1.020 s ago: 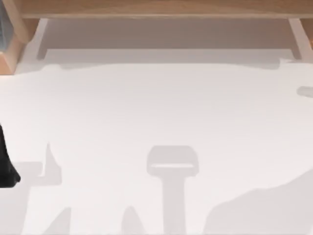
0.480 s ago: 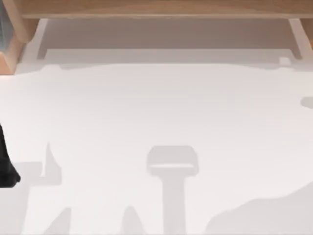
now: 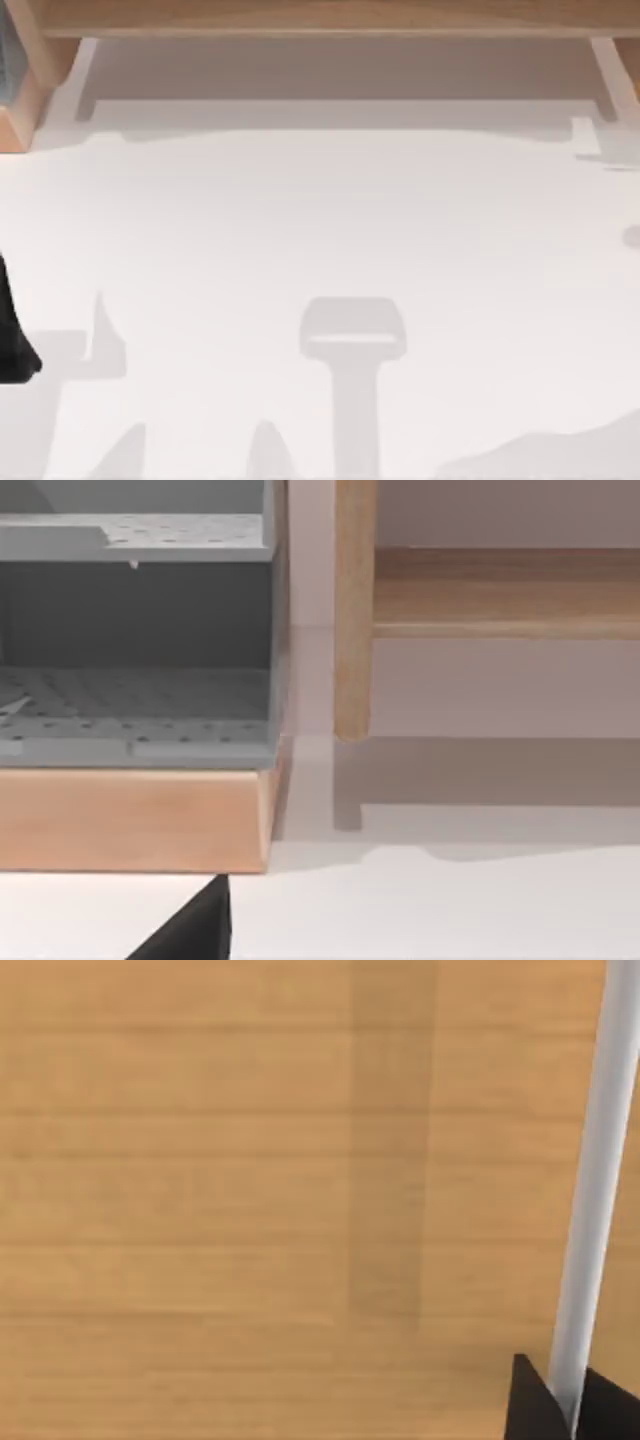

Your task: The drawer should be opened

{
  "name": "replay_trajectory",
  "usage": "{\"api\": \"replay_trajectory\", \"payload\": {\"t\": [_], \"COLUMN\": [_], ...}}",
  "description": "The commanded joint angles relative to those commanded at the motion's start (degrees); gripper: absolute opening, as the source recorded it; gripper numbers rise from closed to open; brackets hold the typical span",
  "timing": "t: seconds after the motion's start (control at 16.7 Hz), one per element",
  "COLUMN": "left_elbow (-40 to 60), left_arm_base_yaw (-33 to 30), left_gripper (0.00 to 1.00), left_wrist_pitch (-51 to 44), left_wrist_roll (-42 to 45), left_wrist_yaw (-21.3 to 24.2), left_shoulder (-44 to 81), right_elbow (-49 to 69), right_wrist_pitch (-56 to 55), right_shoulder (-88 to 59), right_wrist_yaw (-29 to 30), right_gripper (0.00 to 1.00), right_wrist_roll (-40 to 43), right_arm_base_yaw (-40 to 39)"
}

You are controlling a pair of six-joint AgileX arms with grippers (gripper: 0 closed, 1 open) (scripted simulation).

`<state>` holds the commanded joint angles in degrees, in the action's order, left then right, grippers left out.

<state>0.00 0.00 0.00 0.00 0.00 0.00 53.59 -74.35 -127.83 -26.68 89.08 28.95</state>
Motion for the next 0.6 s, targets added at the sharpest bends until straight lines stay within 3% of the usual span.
{"api": "replay_trajectory", "payload": {"t": [0.6], "left_elbow": [0.0], "left_arm_base_yaw": [0.0], "left_gripper": [1.0], "left_wrist_pitch": [0.0], "left_wrist_roll": [0.0], "left_wrist_yaw": [0.0], "left_shoulder": [0.0], "right_elbow": [-12.71], "right_wrist_pitch": [-7.42], "right_shoulder": [5.03], "right_wrist_yaw": [-4.57], "right_gripper": [0.0], "right_wrist_roll": [-0.05], "right_arm_base_yaw": [4.34]}}
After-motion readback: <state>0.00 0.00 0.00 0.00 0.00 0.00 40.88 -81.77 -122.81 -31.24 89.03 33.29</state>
